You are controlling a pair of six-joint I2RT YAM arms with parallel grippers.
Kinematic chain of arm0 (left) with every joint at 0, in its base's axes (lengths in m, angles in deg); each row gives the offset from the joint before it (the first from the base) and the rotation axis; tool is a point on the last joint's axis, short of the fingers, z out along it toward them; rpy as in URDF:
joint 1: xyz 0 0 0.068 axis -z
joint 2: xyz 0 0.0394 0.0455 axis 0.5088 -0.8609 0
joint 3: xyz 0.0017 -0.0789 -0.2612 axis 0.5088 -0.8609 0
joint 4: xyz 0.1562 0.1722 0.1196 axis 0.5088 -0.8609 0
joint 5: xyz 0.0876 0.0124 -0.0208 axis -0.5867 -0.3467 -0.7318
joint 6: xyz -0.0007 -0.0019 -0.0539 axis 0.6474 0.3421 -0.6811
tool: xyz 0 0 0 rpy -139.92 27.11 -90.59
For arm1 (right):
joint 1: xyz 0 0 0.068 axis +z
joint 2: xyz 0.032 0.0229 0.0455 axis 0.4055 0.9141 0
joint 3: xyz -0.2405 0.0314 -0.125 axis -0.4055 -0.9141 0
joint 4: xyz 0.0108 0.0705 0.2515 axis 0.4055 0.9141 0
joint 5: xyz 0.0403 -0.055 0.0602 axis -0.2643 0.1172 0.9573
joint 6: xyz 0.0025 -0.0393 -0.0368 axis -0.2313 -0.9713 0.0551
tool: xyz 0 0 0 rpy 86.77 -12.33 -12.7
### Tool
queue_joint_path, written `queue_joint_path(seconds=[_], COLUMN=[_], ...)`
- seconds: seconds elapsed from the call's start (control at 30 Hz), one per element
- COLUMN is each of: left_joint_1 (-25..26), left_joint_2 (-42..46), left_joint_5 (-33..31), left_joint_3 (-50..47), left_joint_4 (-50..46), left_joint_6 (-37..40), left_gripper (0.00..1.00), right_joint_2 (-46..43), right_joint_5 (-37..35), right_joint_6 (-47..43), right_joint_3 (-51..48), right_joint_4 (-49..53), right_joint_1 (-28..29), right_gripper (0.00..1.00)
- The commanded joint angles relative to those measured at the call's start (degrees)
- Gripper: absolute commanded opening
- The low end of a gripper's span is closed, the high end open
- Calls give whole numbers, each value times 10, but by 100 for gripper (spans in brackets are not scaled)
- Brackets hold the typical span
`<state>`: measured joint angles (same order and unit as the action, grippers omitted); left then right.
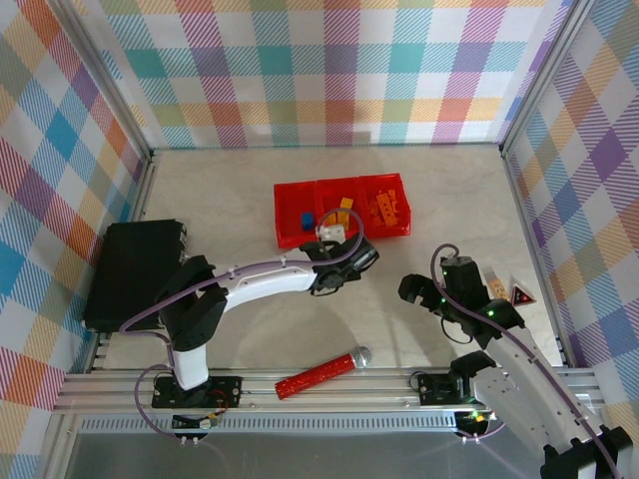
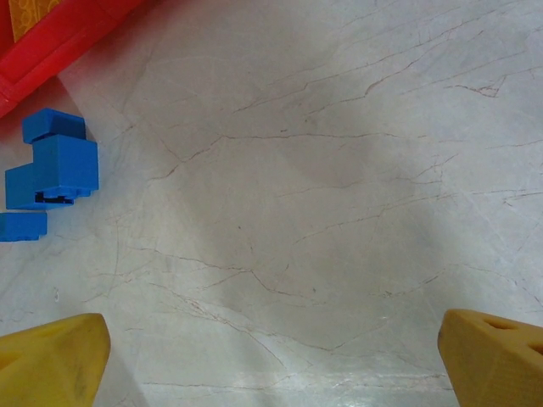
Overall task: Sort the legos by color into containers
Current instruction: Pick up the lego from the center of the table, then place the lego in the container.
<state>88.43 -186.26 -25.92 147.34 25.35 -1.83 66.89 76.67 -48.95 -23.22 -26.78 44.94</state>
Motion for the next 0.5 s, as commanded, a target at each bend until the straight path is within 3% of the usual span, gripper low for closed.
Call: queue_joint_path(seconds=[0.0,0.23,0.47], left_joint_1=[-15,-66,-129], left_joint_2=[21,-26,-118], left_joint_5=[-16,-36,-2], left_joint_3=[73,176,287], left_joint_4=[-75,-72,-73], left_joint_6=[86,191,240], left_gripper=[32,36,36], right_joint_2=[6,17,40], right_joint_5=[6,17,25], right_joint_6=[11,18,24], right_joint_3=[-9,-6,4], right_joint_4=[-16,-33,-49], right_joint_1=[-2,-2,-2], right_gripper=[99,99,99])
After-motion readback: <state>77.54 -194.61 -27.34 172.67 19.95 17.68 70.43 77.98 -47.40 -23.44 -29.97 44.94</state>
